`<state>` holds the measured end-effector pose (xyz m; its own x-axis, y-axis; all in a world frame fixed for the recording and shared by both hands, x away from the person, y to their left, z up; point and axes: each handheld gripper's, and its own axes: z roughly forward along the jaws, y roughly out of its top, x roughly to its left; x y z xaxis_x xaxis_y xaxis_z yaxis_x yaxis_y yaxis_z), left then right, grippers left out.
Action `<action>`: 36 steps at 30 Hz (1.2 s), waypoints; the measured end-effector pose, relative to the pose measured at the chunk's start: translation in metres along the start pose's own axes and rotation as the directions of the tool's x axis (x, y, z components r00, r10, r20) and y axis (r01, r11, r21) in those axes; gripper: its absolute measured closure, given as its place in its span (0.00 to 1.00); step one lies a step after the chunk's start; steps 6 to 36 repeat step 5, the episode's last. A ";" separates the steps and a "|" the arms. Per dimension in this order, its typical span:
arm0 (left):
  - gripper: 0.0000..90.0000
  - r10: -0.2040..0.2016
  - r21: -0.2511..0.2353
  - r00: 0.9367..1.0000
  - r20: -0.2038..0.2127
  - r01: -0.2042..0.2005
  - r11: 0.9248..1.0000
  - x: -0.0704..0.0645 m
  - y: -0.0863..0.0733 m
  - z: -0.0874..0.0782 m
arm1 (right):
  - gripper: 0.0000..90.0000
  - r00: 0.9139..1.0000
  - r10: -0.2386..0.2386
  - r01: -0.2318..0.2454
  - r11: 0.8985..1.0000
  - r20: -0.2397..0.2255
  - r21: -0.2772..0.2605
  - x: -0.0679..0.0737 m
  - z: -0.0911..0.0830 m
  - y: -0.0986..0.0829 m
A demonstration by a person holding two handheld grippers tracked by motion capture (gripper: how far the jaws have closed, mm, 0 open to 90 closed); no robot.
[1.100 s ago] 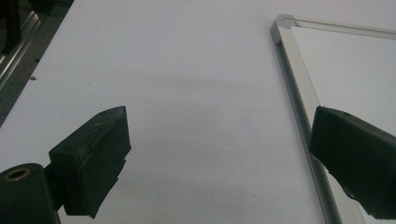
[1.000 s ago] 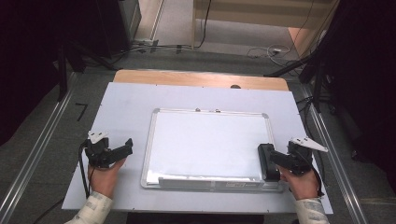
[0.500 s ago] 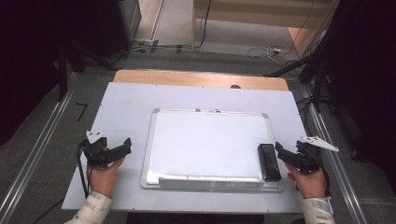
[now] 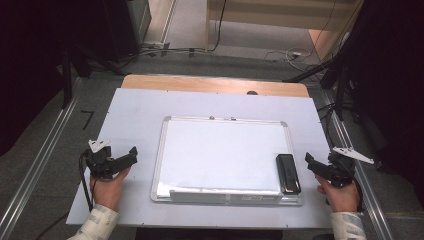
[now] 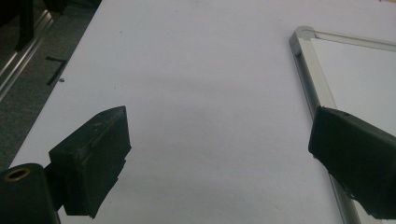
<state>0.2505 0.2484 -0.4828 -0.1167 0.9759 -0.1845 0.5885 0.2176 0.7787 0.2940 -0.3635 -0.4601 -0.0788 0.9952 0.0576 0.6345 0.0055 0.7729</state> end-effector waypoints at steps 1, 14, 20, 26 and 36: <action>0.06 -0.002 0.001 1.000 -0.002 0.002 1.000 0.000 0.000 0.000 | 0.18 1.000 0.000 0.000 1.000 0.005 -0.002 -0.002 0.001 0.000; 0.06 -0.010 0.002 1.000 -0.014 0.010 1.000 0.003 0.001 0.002 | 0.17 1.000 0.008 -0.008 1.000 0.009 0.002 -0.005 0.002 -0.001; 0.06 -0.010 0.002 1.000 -0.014 0.010 1.000 0.003 0.001 0.002 | 0.17 1.000 0.008 -0.008 1.000 0.009 0.002 -0.005 0.002 -0.001; 0.06 -0.010 0.002 1.000 -0.014 0.010 1.000 0.003 0.001 0.002 | 0.17 1.000 0.008 -0.008 1.000 0.009 0.002 -0.005 0.002 -0.001; 0.06 -0.010 0.002 1.000 -0.014 0.010 1.000 0.003 0.001 0.002 | 0.17 1.000 0.008 -0.008 1.000 0.009 0.002 -0.005 0.002 -0.001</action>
